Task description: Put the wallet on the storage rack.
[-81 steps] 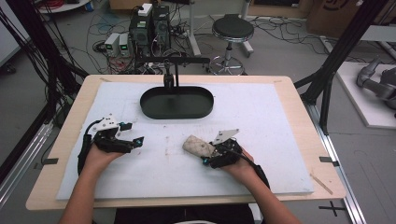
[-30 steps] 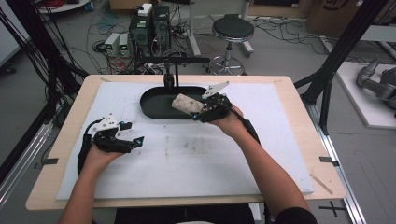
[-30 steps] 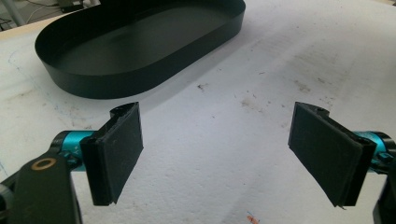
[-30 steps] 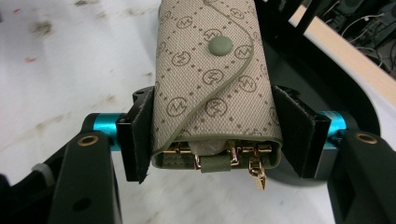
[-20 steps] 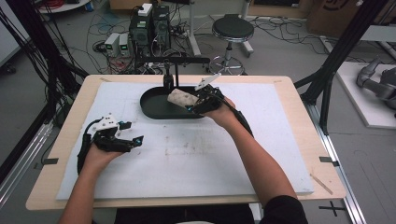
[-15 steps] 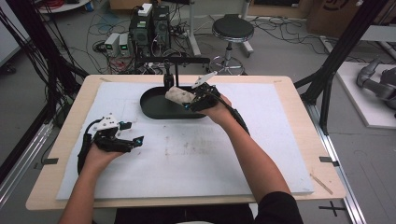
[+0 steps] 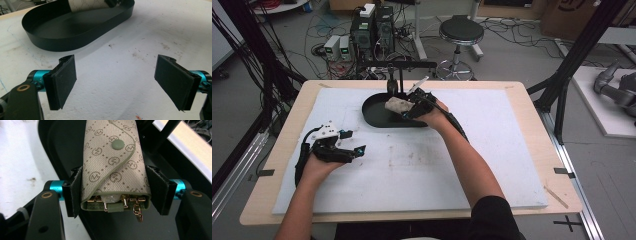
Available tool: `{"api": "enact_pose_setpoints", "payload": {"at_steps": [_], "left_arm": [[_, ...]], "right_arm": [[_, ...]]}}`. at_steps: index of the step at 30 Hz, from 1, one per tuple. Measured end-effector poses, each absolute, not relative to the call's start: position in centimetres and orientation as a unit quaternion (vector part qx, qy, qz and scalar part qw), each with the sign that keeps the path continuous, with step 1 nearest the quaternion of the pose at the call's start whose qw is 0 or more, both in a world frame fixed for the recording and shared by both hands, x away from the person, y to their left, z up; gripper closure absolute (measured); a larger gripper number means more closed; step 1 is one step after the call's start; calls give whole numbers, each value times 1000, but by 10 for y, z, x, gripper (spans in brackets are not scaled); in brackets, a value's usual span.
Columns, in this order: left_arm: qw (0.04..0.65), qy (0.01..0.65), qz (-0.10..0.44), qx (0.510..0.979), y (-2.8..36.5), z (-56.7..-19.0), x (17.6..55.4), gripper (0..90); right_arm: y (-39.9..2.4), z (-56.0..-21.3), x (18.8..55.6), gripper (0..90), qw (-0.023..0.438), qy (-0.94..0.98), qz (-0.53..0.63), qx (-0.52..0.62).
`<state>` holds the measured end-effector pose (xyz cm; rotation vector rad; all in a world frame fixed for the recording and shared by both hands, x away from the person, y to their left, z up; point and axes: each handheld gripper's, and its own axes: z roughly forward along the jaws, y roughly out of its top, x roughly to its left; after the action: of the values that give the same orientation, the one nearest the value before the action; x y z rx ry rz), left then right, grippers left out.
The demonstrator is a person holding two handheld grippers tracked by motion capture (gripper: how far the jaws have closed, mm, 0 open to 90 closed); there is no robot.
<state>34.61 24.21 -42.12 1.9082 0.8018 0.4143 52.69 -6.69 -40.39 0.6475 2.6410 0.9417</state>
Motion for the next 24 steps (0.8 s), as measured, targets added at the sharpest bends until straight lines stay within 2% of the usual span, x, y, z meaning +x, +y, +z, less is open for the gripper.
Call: {"api": "enact_pose_setpoints", "payload": {"at_steps": [16, 24], "left_arm": [[488, 332, 171, 789, 241, -422, 347, 178], [487, 331, 169, 790, 241, -422, 347, 178]], "right_arm": [[-63, -422, 541, 354, 108, 918, 290, 247], [-68, -424, 543, 315, 97, 918, 279, 265]]}}
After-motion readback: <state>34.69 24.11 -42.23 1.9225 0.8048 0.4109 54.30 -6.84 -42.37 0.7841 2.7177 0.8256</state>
